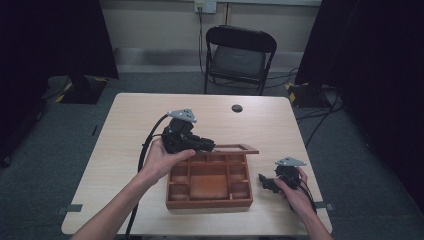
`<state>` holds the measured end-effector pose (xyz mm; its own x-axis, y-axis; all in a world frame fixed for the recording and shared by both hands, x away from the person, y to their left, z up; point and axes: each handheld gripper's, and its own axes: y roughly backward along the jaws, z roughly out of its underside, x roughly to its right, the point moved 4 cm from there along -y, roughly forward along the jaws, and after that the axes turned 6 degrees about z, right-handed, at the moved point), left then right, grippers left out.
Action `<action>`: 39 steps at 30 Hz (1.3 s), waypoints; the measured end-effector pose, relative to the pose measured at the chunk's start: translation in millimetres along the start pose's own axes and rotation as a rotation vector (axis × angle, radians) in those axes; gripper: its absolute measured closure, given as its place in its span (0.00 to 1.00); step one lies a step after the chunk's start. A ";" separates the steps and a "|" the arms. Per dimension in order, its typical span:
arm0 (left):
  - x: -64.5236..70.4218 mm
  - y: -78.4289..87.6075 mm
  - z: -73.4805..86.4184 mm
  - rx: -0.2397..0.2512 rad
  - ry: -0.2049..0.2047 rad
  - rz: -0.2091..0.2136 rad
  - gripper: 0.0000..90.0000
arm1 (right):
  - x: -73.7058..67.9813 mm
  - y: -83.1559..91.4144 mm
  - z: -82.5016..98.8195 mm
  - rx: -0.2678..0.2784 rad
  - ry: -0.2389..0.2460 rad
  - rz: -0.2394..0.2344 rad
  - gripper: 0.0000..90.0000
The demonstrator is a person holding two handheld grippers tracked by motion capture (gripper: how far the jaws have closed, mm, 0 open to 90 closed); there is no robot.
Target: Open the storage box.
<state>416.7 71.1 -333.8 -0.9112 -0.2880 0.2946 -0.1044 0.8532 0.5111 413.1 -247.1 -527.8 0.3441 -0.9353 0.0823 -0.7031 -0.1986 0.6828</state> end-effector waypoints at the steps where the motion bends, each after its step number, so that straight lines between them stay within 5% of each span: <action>1: -0.3 -0.2 -0.5 0.003 0.005 -0.001 0.92 | 0.0 0.0 0.0 0.000 0.000 0.000 0.10; 39: -2.0 0.4 -4.4 0.001 -0.001 -0.008 0.92 | 0.0 0.0 0.0 0.000 0.000 0.000 0.10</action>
<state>420.2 70.1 -330.7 -0.9106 -0.2942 0.2903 -0.1116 0.8513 0.5128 413.2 -247.1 -527.8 0.3444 -0.9352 0.0825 -0.7032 -0.1987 0.6827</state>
